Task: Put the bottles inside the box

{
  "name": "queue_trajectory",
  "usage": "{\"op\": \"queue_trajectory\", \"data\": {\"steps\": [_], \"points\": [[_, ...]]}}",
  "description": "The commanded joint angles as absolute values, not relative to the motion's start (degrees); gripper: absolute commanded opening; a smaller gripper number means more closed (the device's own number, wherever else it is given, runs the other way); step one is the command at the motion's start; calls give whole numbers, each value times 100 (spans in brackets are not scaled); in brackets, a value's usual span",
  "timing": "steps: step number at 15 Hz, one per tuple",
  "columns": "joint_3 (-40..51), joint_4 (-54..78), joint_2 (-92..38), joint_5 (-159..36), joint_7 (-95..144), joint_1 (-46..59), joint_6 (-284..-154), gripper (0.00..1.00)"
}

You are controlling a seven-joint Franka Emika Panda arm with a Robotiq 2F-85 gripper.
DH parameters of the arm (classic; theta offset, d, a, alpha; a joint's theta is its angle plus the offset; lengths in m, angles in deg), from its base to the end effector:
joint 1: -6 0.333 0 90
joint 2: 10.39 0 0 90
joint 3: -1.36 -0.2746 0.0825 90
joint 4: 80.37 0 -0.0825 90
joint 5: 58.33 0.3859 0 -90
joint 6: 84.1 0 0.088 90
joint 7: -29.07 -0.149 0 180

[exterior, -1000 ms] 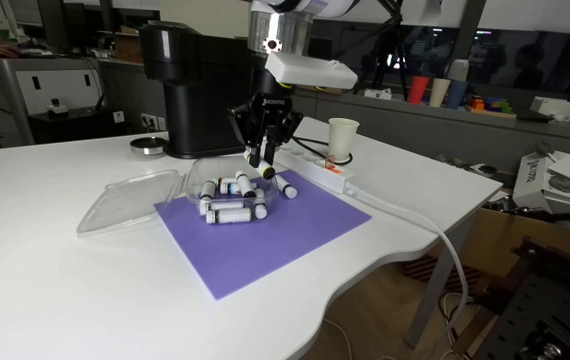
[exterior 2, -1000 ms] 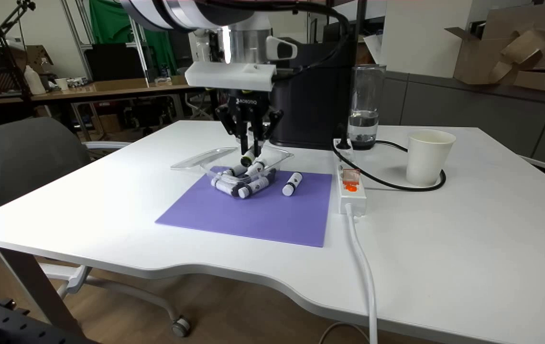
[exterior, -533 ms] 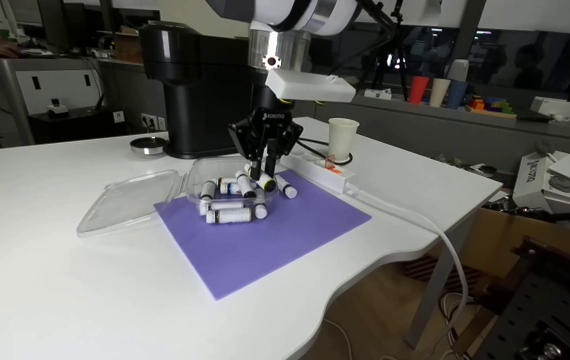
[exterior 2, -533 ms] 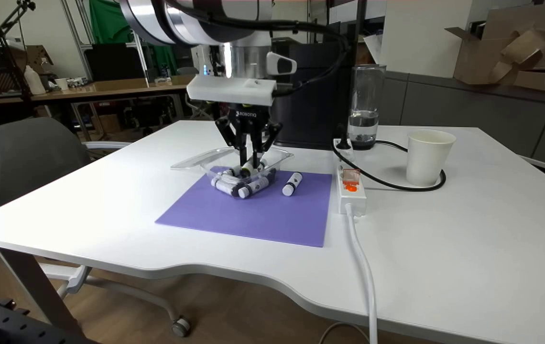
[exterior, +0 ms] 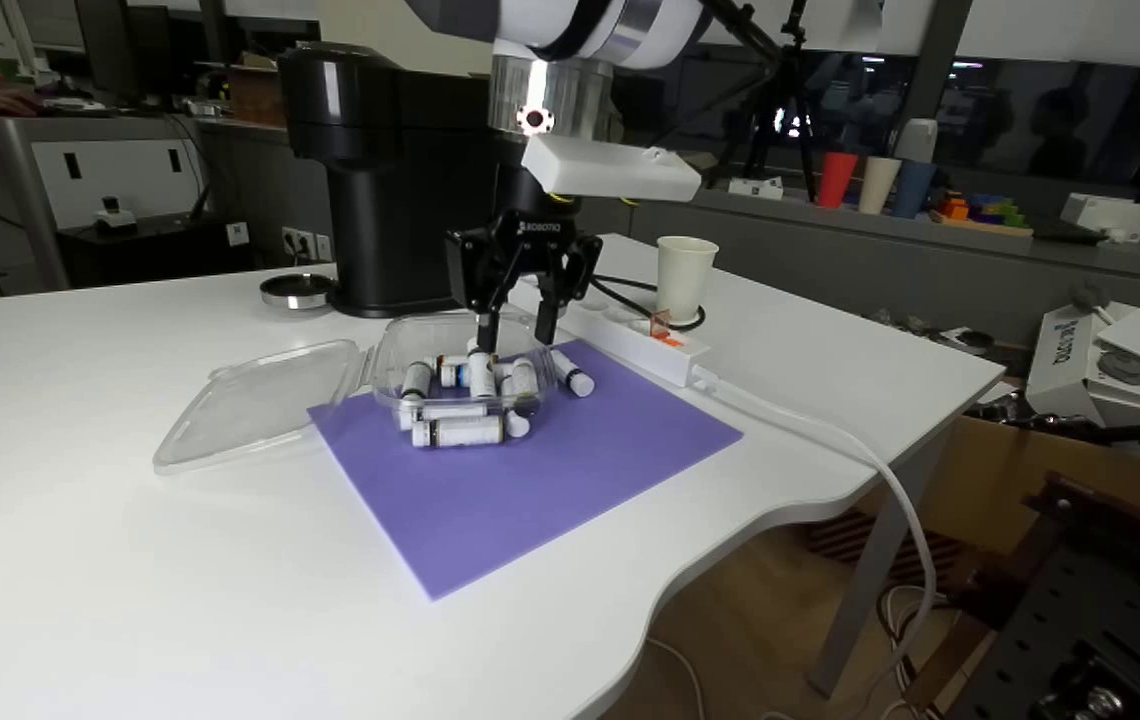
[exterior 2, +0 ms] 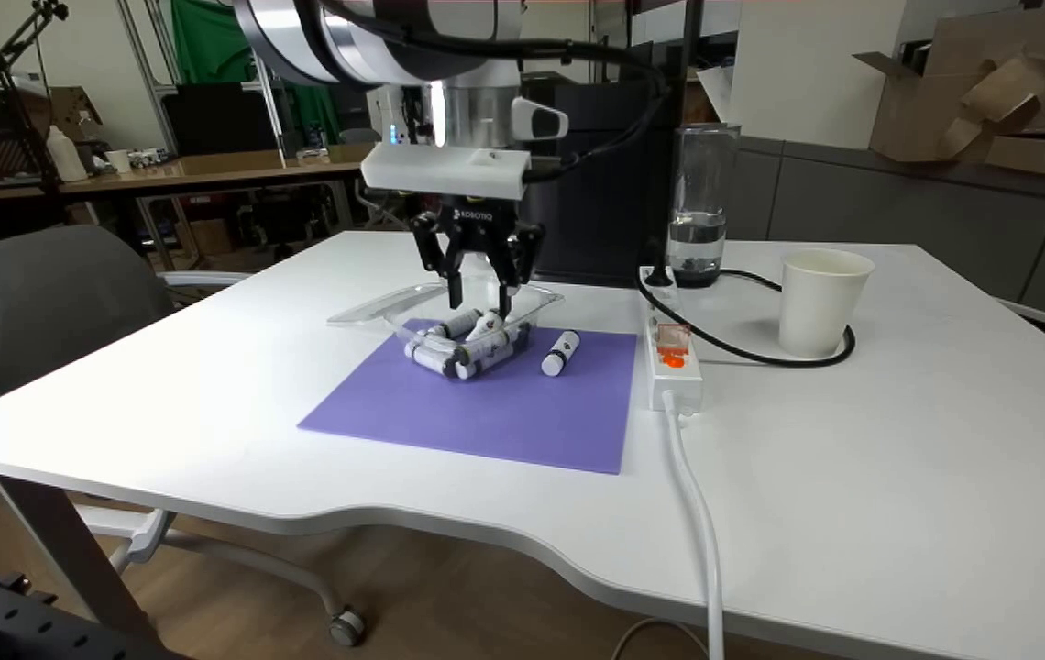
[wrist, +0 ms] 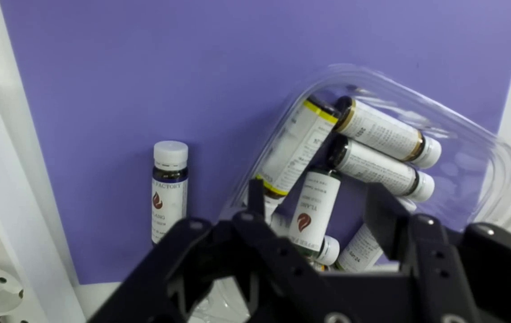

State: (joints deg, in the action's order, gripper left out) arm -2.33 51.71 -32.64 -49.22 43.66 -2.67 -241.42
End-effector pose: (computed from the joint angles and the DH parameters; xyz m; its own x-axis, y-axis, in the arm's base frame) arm 0.5154 -0.0455 0.0999 0.9977 0.0145 0.0662 0.0197 -0.9967 -0.0786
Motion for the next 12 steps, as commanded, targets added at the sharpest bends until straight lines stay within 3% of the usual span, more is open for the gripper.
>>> {"op": "queue_trajectory", "data": {"steps": [1, 3, 12], "points": [[-287, 5144, -3021, -4886, 4323, -298, -24045, 91], [-297, 5211, -2822, -4848, 4346, -322, -24104, 100], [226, 5089, -2670, -5089, 4454, -494, -24222, 100]]}}
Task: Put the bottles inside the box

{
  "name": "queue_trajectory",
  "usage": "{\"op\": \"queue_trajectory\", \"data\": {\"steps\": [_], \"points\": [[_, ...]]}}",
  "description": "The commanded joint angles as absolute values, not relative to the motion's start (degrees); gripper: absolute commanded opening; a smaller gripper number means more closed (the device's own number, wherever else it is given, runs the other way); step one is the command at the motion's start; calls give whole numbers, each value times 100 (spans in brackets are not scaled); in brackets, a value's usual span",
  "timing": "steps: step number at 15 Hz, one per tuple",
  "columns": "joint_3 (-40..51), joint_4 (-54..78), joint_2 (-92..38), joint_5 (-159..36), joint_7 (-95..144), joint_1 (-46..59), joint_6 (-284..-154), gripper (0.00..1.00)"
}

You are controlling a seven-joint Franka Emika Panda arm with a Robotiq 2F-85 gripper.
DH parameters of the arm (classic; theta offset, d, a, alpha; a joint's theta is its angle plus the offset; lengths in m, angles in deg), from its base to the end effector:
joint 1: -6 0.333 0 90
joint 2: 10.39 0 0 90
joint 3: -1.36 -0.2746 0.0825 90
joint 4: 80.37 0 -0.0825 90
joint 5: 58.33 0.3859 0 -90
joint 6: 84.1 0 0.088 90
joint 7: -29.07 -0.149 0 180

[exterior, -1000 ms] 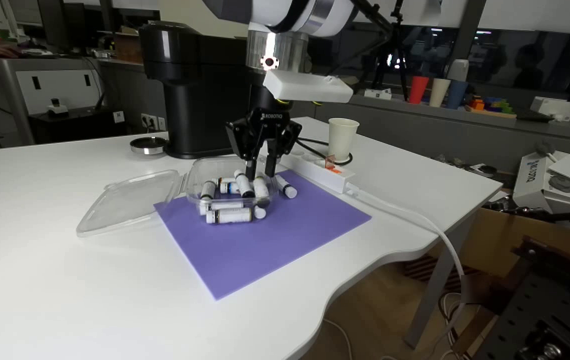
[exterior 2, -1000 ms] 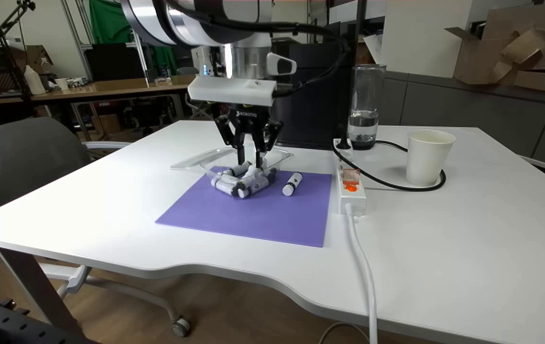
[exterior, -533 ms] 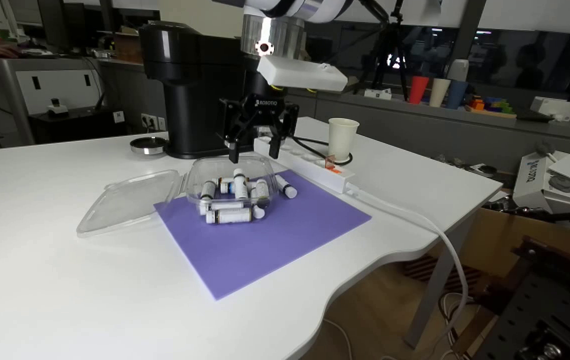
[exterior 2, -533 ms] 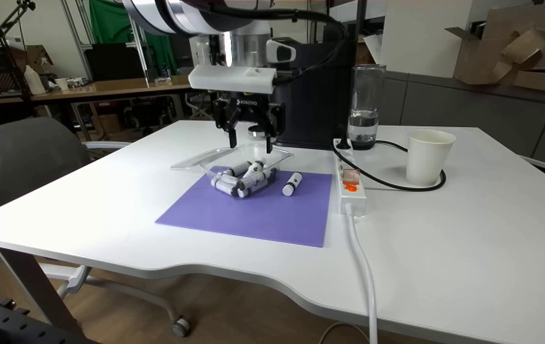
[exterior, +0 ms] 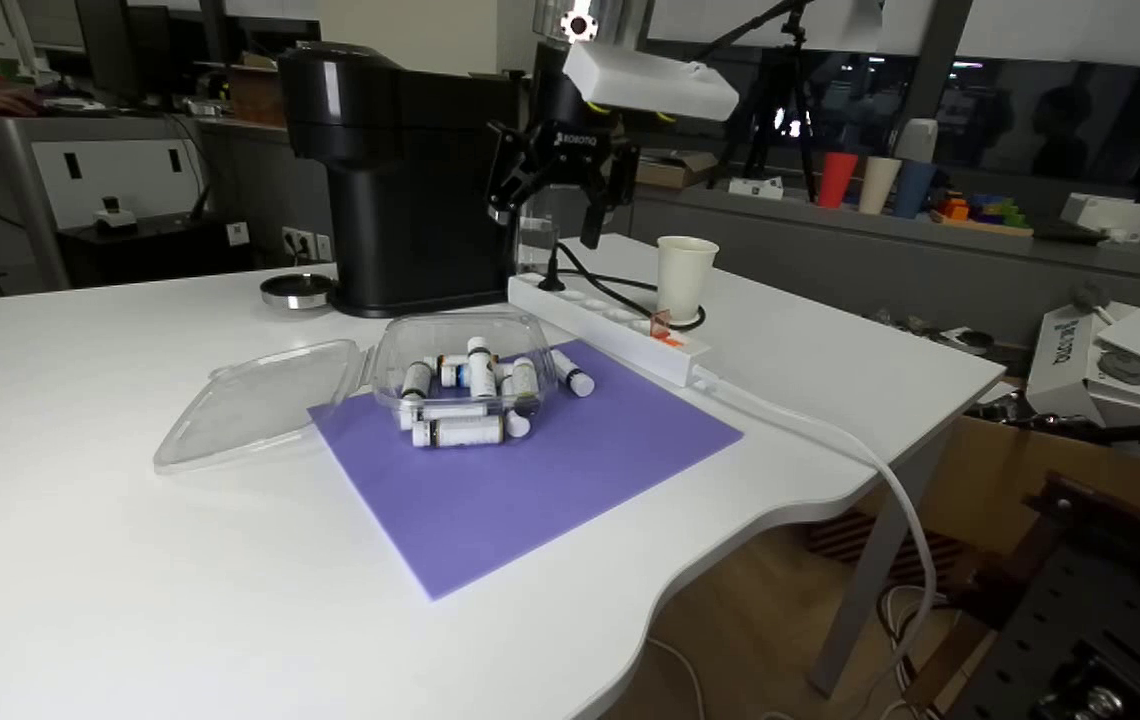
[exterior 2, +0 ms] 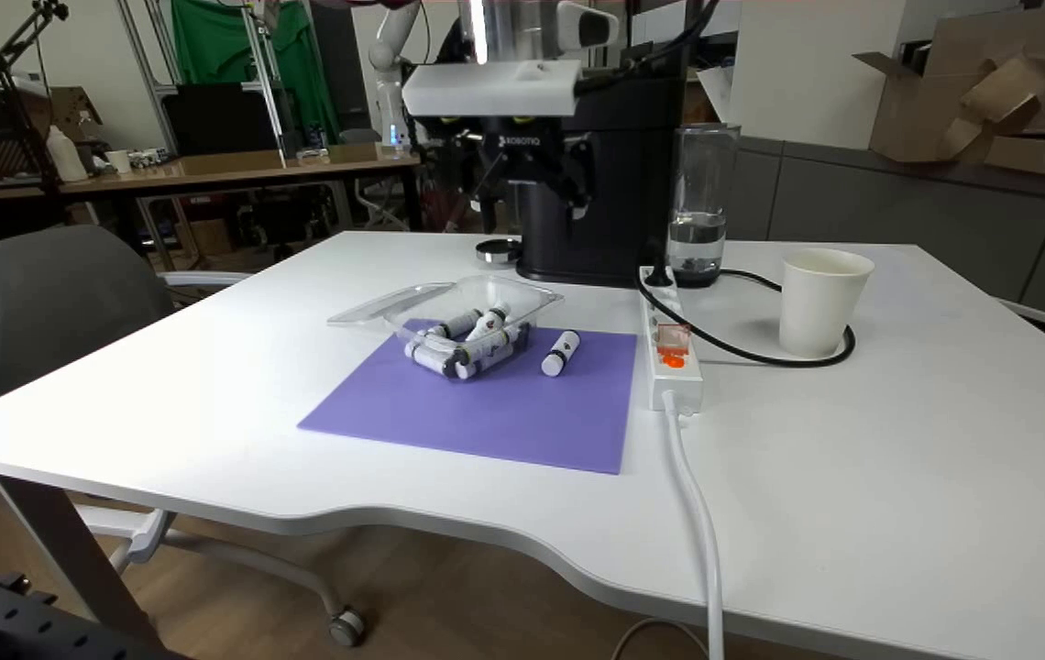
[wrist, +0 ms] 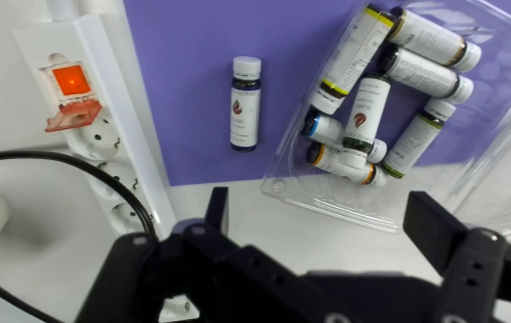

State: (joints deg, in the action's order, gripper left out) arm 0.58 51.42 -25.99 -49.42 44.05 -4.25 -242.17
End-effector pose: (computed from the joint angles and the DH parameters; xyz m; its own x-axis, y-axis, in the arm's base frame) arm 0.5366 -0.0932 0.1644 0.9797 -0.0464 0.1952 -0.0398 -0.9985 -0.0379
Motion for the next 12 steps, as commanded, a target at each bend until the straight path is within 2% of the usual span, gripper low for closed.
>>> {"op": "queue_trajectory", "data": {"steps": [1, 12], "points": [[293, 5045, -2752, -5146, 4490, -515, -24137, 100], [591, 5111, -3108, -5748, 4472, -586, -24056, 100]]}}
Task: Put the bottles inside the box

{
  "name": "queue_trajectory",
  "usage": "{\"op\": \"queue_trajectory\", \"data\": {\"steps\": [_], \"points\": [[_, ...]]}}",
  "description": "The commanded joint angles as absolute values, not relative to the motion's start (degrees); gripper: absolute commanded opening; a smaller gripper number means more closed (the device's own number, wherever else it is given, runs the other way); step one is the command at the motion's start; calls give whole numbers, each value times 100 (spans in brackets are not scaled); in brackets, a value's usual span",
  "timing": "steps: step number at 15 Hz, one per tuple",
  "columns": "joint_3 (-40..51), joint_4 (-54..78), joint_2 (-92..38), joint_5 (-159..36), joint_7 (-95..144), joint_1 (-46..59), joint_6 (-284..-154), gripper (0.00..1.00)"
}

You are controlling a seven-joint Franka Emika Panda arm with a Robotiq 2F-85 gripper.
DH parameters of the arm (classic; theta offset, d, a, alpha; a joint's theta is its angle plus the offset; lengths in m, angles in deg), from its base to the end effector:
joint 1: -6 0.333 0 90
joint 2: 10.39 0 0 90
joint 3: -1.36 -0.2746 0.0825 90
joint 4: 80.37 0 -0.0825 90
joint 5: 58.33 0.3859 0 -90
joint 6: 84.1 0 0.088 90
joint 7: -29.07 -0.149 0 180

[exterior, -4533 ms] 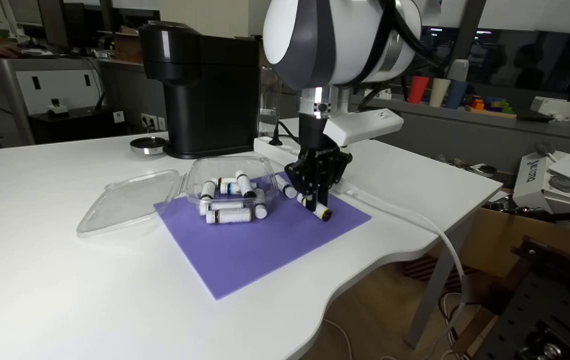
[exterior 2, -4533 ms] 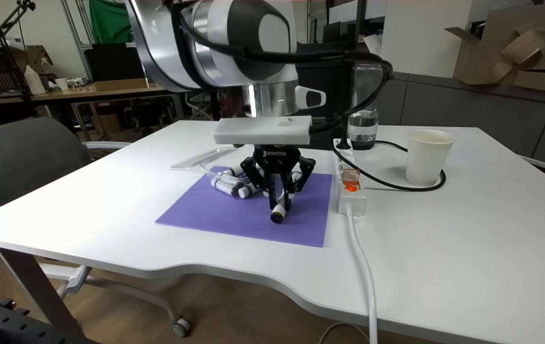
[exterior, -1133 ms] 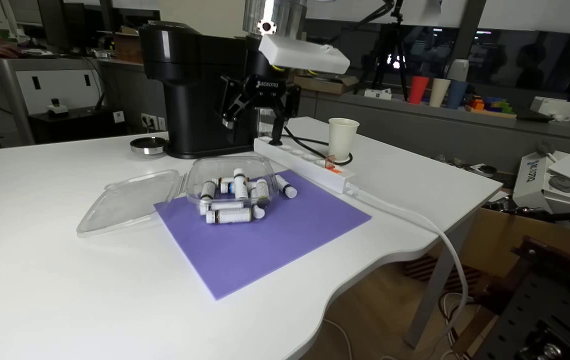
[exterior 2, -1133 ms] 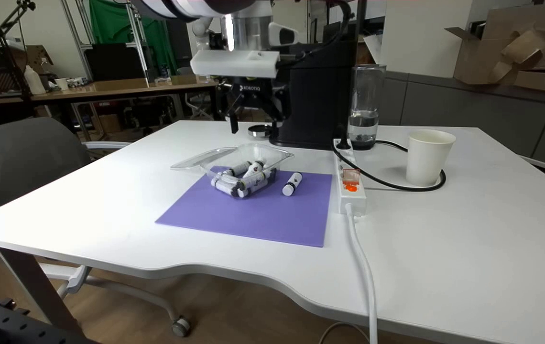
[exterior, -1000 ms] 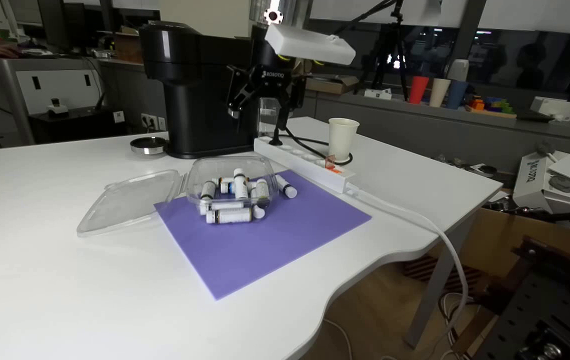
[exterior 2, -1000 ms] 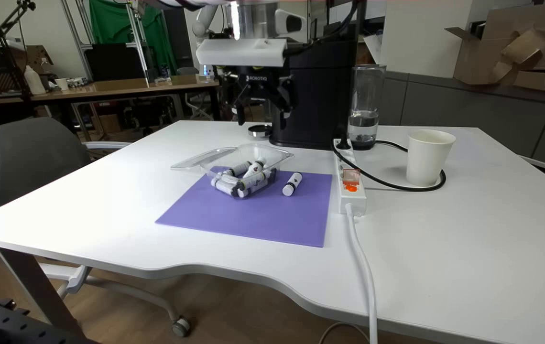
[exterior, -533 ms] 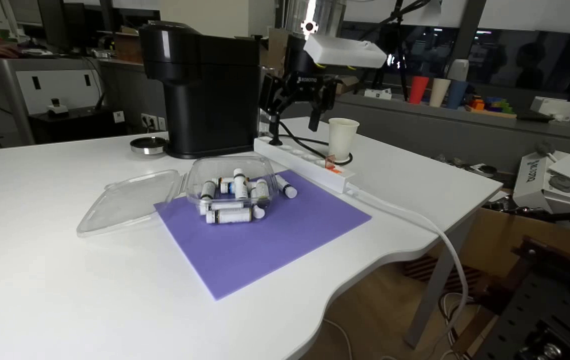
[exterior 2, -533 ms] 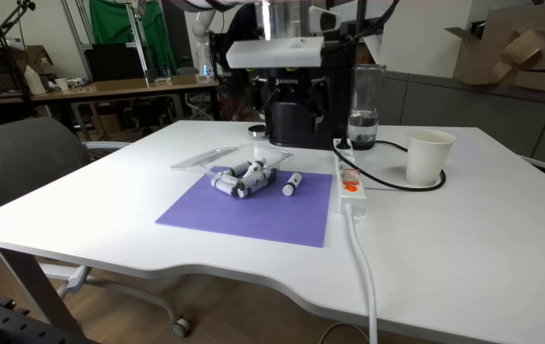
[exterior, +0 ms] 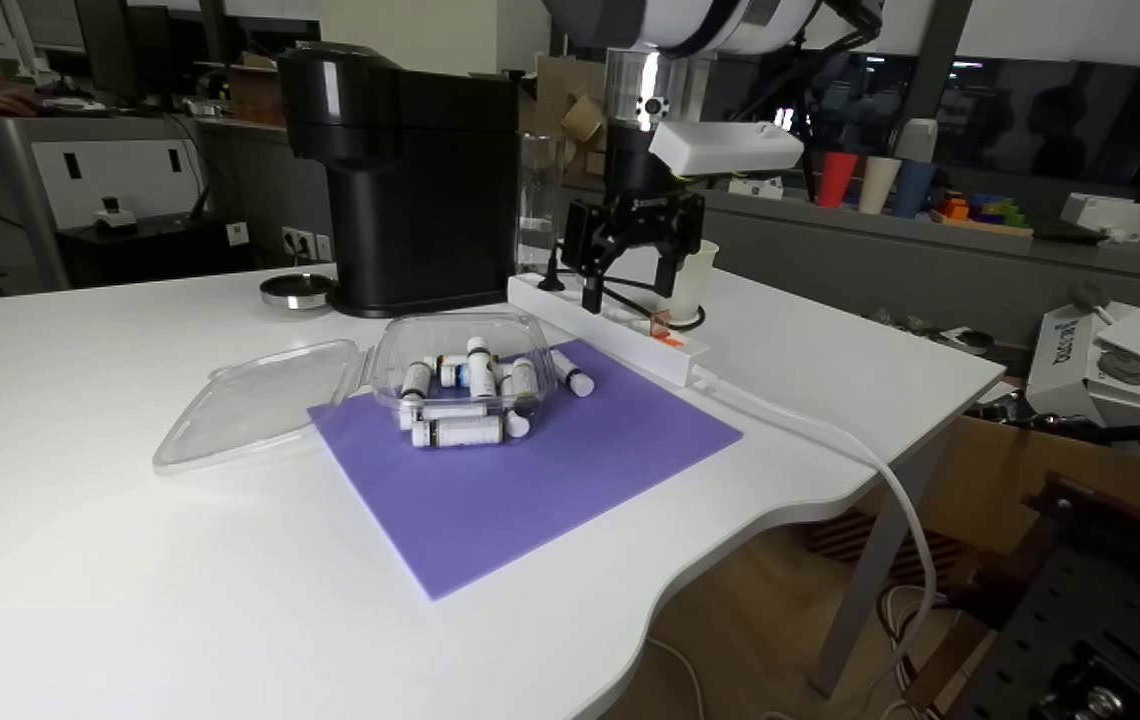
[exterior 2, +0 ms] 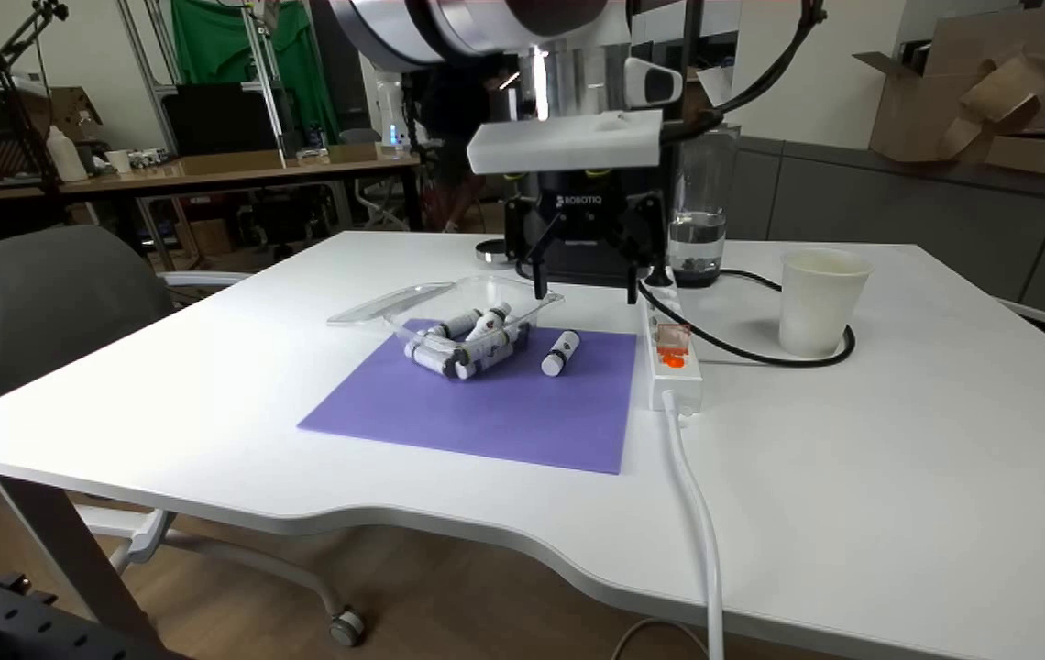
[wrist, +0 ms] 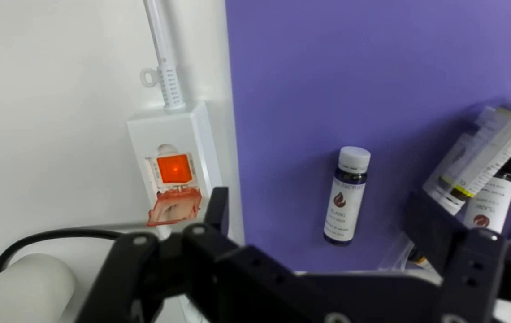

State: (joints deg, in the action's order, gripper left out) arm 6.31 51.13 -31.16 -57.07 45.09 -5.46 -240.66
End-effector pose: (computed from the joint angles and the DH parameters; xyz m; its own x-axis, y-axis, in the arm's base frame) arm 0.5037 -0.1527 0.1161 0.9975 -0.0185 0.0679 -0.0213 -0.9989 0.0407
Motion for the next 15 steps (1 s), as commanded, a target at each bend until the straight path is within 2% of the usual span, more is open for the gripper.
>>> {"op": "queue_trajectory", "data": {"steps": [1, 8, 15], "points": [[595, 5107, -3117, -5760, 4472, -587, -24056, 100], [940, 4994, -3729, -6442, 4124, -292, -24572, 100], [787, 4917, -4279, -6469, 4216, -260, -25106, 100]]}}
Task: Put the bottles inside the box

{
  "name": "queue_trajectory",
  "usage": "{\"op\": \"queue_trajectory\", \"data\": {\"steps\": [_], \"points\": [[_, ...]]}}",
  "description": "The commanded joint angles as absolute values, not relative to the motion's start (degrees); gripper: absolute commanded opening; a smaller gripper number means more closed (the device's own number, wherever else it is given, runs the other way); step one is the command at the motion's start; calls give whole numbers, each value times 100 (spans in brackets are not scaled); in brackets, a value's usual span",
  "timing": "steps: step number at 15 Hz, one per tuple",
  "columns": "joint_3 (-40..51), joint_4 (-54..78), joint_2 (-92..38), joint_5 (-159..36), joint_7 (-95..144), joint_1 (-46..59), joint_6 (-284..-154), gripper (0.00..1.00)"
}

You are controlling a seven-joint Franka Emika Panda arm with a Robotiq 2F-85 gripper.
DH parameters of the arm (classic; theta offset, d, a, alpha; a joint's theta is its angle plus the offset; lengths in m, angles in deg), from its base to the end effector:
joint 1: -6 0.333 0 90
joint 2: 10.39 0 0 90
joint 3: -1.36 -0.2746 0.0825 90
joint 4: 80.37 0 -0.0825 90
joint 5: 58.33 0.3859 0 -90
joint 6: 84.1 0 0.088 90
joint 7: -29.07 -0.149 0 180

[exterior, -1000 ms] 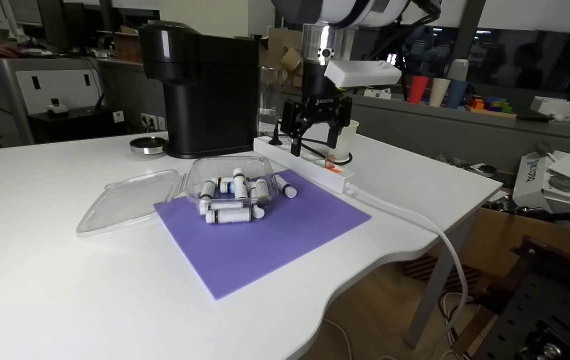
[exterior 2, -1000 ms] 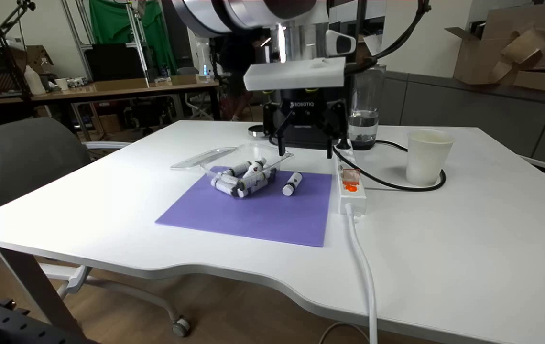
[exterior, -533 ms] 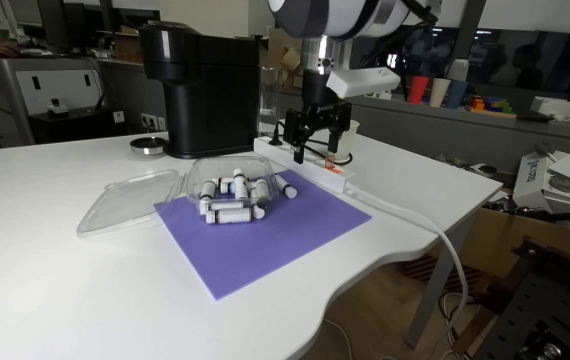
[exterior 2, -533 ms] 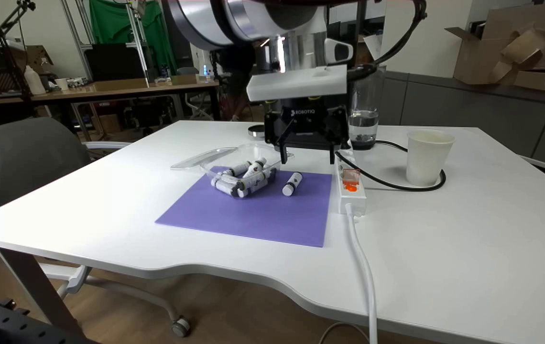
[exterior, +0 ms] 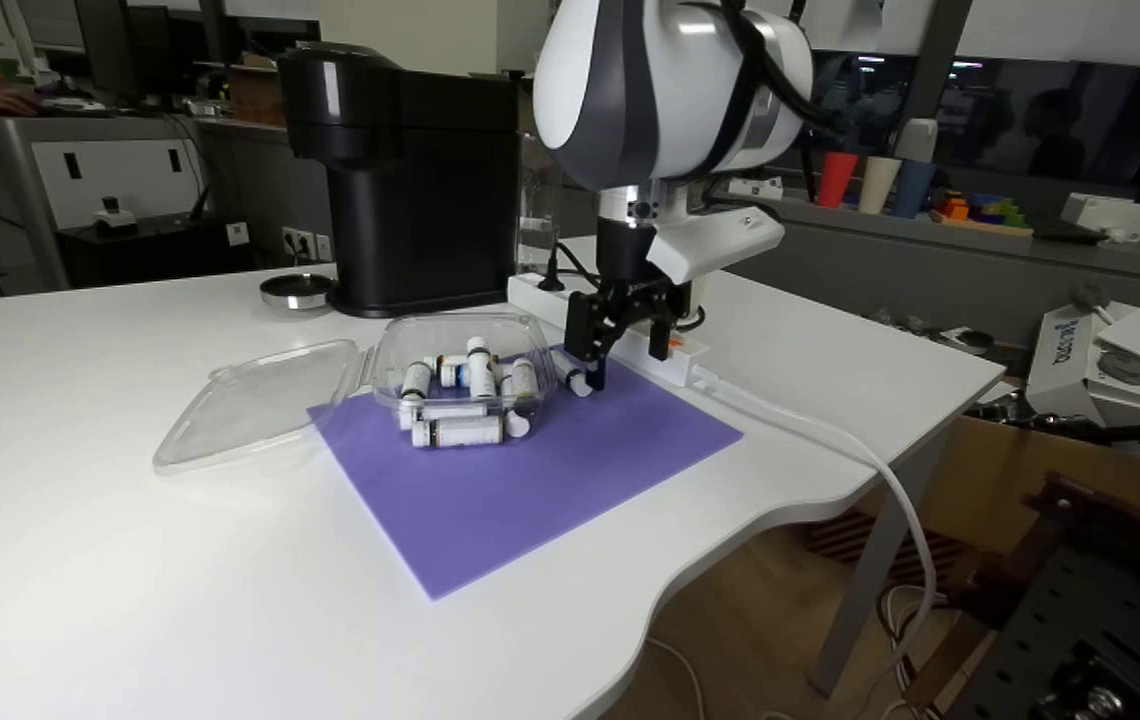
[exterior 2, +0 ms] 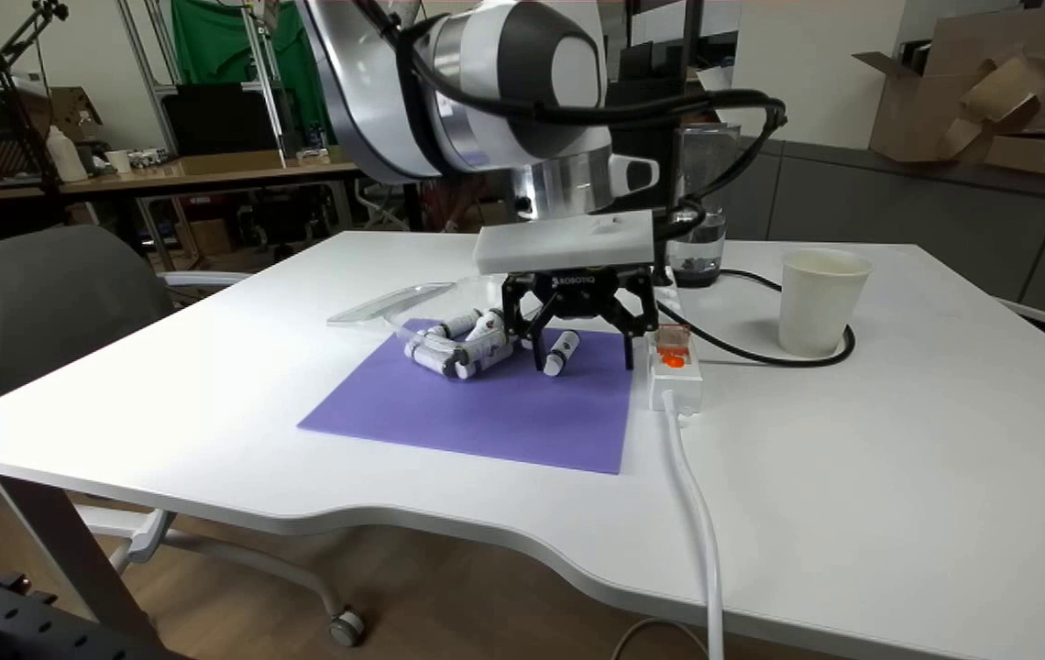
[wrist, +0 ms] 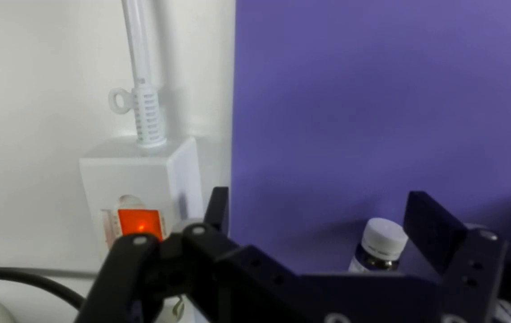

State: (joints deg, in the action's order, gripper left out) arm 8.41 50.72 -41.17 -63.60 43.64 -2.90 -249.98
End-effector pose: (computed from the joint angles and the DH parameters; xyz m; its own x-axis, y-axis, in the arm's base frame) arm 0.4881 -0.1446 0.0451 0.9955 0.0858 0.0411 0.0811 -0.9912 0.1051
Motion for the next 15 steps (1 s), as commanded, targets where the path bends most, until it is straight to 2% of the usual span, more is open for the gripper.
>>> {"op": "queue_trajectory", "data": {"steps": [1, 11, 12, 14, 15], "points": [[766, 4902, -4310, -6475, 4217, -245, -25151, 100], [514, 4710, -4443, -6382, 4257, -375, -25411, 100], [500, 4678, -4471, -6375, 4257, -387, -25389, 79], [497, 4625, -4522, -6369, 4246, -399, -25361, 69], [509, 4606, -4527, -6375, 4244, -399, -25354, 60]]}}
